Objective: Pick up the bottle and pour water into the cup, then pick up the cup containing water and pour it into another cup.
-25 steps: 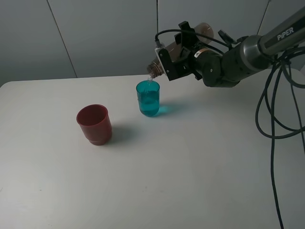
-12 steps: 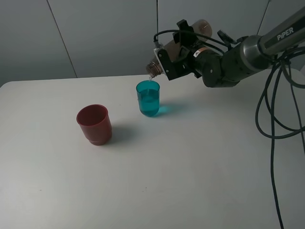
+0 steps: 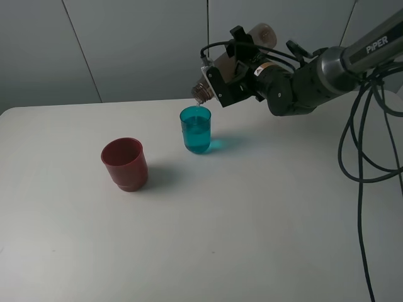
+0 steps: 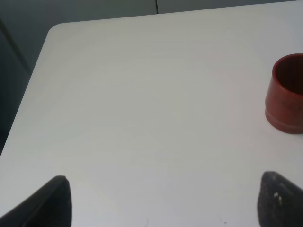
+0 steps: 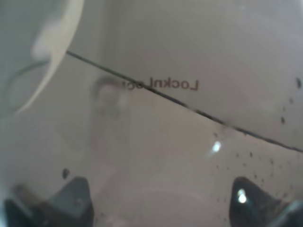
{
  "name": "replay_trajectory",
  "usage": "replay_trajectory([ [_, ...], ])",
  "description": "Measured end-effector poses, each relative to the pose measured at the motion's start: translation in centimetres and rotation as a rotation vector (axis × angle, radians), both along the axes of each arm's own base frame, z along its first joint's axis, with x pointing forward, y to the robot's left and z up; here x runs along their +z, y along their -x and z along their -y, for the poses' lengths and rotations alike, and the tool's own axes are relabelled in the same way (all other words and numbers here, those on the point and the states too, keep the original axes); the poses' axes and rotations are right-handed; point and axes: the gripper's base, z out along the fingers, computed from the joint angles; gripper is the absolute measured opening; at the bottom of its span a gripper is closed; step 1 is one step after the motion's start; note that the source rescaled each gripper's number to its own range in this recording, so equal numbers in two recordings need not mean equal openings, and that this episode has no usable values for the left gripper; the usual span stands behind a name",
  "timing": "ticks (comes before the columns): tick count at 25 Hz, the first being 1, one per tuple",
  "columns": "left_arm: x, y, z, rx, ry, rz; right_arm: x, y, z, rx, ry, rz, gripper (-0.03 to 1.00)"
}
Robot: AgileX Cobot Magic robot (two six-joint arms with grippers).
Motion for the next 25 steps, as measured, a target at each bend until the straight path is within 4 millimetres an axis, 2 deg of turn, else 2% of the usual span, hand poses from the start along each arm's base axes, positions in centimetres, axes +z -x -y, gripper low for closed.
replay_trajectory([
  [14,0.0,0.0,0.0,-0.001,-0.002,0.000,-0.3,0.1,-0.1,0.002,-0.022,-0.041,0.07],
  [18,0.0,0.0,0.0,-0.001,-0.002,0.000,0.0,0.2,0.1,-0.047,-0.198,-0.113,0.07],
  [25,0.0,0.0,0.0,-0.001,-0.002,0.000,2.6,2.4,1.2,-0.147,-0.660,-0.261,0.07],
])
